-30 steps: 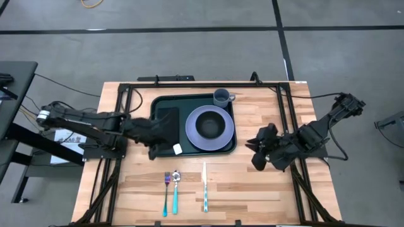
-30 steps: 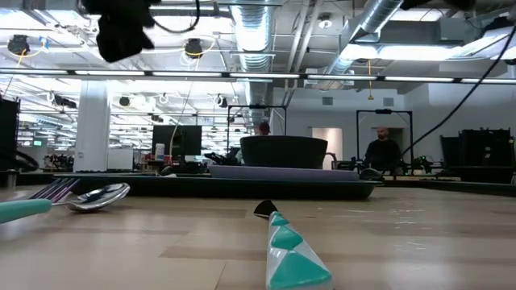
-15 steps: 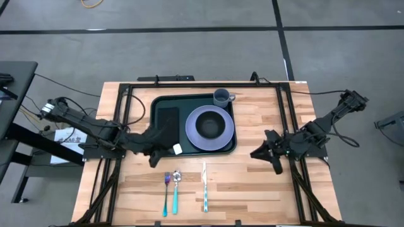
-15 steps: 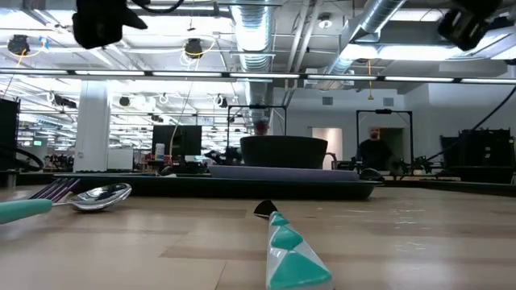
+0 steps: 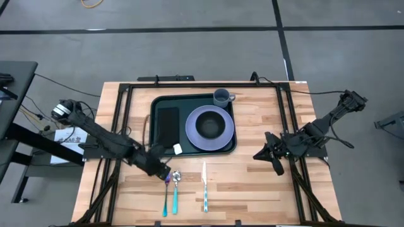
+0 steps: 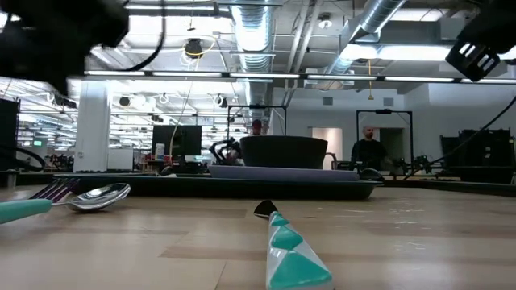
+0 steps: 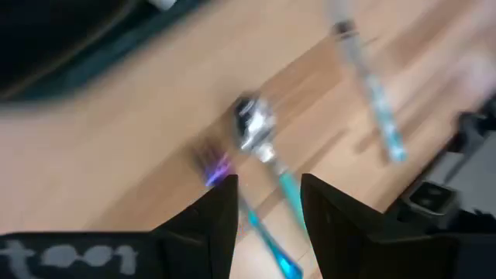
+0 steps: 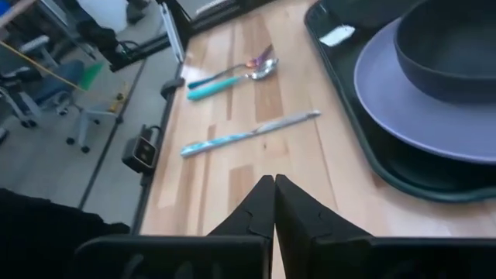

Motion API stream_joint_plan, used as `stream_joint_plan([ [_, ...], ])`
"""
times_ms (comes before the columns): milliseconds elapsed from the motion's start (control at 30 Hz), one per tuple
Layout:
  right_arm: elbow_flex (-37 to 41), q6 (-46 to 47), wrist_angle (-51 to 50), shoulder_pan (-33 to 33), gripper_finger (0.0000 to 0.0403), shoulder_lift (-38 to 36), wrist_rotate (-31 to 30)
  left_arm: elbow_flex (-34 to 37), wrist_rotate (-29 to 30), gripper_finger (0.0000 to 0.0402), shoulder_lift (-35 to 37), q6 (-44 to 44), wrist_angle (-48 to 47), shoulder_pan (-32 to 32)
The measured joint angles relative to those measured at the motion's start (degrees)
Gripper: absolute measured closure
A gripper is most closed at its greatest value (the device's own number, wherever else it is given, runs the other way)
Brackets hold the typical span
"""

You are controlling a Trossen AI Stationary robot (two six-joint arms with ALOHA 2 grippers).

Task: Set up tray
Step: Put the blue fork on top of the black napkin on the black serving tray

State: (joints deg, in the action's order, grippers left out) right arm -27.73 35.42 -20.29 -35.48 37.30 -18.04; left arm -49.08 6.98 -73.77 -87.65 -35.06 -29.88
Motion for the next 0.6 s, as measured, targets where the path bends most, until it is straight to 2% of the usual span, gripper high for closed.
stream_joint_plan([
  [200,0.0,0.0,-0.8,0.0,0.0397,-0.4,0.0,0.0,-0.7,0.0274,-6.7,-14.7,4.8,-4.9],
  [300,0.0,0.1,-1.3,0.0,0.0397,-0.7,0.0,0.0,-1.2,0.0274,-9.6,-19.1,8.5,-6.7],
  [600,0.0,0.1,-2.7,0.0,0.0399,-0.7,0.0,-0.1,-5.9,0.0274,-16.1,-24.4,11.6,-9.3],
])
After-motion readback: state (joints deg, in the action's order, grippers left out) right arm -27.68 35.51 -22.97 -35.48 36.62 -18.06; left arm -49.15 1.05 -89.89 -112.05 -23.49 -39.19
